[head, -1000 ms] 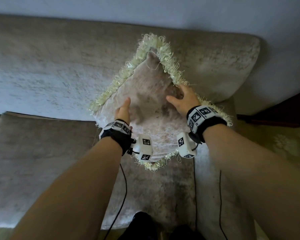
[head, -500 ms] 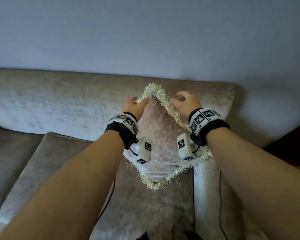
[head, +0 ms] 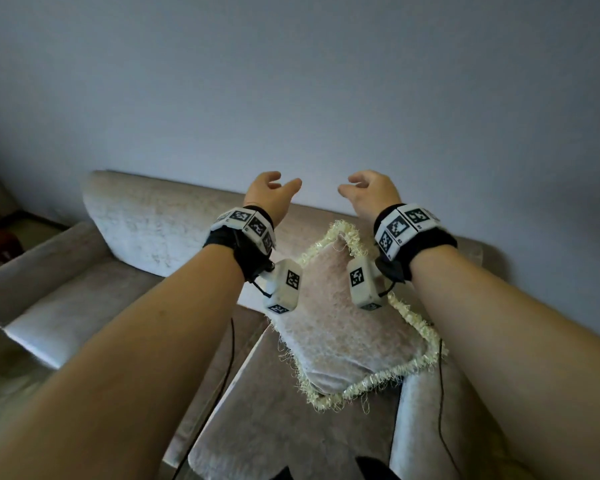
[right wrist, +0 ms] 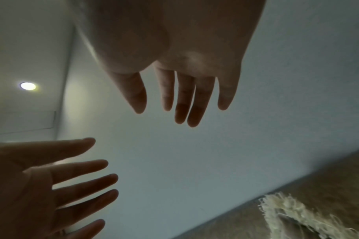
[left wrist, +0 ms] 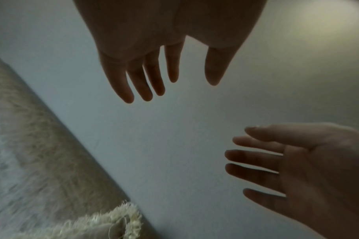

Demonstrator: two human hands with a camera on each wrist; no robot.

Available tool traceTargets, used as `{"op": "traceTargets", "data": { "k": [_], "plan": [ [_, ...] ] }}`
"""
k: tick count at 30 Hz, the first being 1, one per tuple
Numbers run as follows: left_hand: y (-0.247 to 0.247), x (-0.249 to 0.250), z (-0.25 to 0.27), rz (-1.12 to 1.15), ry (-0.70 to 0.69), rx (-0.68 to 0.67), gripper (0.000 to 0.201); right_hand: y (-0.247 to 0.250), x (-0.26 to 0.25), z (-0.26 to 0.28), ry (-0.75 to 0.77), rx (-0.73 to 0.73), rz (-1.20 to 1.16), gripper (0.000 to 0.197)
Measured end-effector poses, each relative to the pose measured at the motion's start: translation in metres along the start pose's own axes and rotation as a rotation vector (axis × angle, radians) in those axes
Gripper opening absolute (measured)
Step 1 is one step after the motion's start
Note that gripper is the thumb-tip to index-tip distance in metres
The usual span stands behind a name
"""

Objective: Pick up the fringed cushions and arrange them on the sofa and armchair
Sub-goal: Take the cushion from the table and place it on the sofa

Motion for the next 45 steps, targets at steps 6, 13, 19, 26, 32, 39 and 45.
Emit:
{"op": "traceTargets", "data": {
  "k": [6, 13, 19, 26, 32, 39, 45],
  "plan": [
    [0.074, 0.022, 0.032, 0.014, -0.051, 0.099, 0.054, -0.018, -0.062, 0.045, 0.111, -0.028, -0.017, 0.041],
    [0.183, 0.008, 0.066, 0.041, -0.072, 0.213, 0.053, -0.078, -0.135, 0.105, 0.226, -0.091, -0.038, 0.041],
    [0.302, -0.033, 0.103, 0.053, -0.013, 0.338, 0.057, -0.169, -0.192, 0.166, 0.294, -0.187, -0.021, 0.04],
    [0.452, -0.097, 0.164, -0.003, 0.075, 0.568, 0.051, -0.305, -0.254, 0.244, 0.382, -0.374, -0.019, 0.035],
    [0.564, -0.153, 0.239, -0.013, 0.178, 0.794, 0.051, -0.416, -0.299, 0.325, 0.49, -0.587, 0.02, 0.031],
    [0.662, -0.218, 0.33, -0.007, 0.334, 1.035, 0.053, -0.549, -0.328, 0.411, 0.574, -0.871, 0.041, 0.03],
    [0.725, -0.261, 0.388, -0.124, 0.484, 1.256, 0.049, -0.656, -0.344, 0.467, 0.621, -1.113, 0.009, 0.03]
  ]
}}
Point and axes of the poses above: each hand's wrist, its own z-axis away from the middle knuckle, its own y-axis out of the back of the hand, x = y × z, the point moved 7 cm from there along -z, towards the middle knuckle, and after that the axes turned 7 degrees about -y, right-handed, at the moved point
